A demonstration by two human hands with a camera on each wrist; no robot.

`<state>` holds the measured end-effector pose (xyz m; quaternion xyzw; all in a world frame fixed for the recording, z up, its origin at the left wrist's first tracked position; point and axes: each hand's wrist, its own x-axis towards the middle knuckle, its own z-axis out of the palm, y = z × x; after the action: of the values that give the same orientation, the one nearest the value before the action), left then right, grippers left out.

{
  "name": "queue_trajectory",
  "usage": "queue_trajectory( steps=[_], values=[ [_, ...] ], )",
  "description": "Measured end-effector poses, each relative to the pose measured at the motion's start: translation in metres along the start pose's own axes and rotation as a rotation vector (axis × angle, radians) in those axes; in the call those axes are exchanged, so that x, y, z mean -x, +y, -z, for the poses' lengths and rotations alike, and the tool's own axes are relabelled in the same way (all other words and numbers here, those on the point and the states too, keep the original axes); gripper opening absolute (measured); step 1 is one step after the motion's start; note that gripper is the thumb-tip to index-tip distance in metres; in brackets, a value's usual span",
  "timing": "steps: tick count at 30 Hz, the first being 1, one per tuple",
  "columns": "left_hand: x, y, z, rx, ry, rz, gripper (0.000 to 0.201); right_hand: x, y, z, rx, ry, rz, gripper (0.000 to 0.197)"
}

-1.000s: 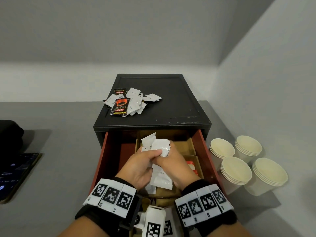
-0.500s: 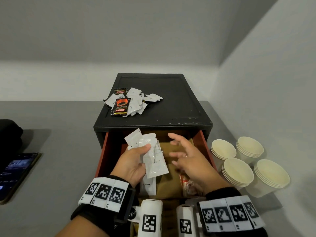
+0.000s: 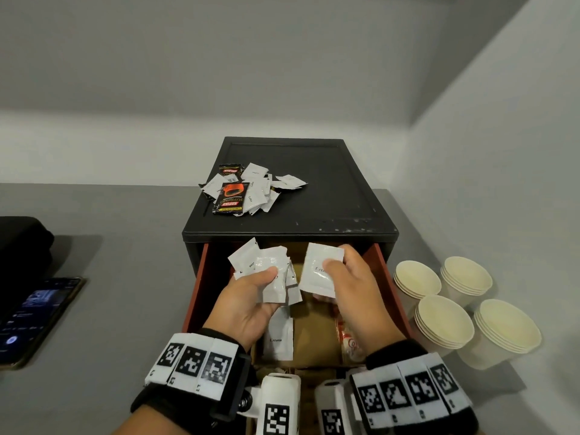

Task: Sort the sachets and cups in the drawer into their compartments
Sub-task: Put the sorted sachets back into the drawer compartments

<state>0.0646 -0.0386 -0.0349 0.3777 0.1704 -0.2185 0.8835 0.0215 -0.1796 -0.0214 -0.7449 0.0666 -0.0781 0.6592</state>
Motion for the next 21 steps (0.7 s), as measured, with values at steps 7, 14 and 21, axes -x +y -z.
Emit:
queue_trajectory(
  steps=[7,14,21],
  values=[
    [-0.001,-0.003,0.002,-0.049,-0.05,-0.107,0.042,-0.013,0.011,-0.009,-0.276,0.071,-0.234,0.019],
    [0.002,-0.001,0.006,-0.023,-0.05,-0.121,0.044,-0.017,0.017,-0.005,-0.488,0.01,-0.324,0.022],
    [0.007,-0.009,-0.003,-0.078,-0.092,-0.165,0.036,-0.015,0.016,-0.029,-0.307,-0.25,-0.273,0.033]
  ],
)
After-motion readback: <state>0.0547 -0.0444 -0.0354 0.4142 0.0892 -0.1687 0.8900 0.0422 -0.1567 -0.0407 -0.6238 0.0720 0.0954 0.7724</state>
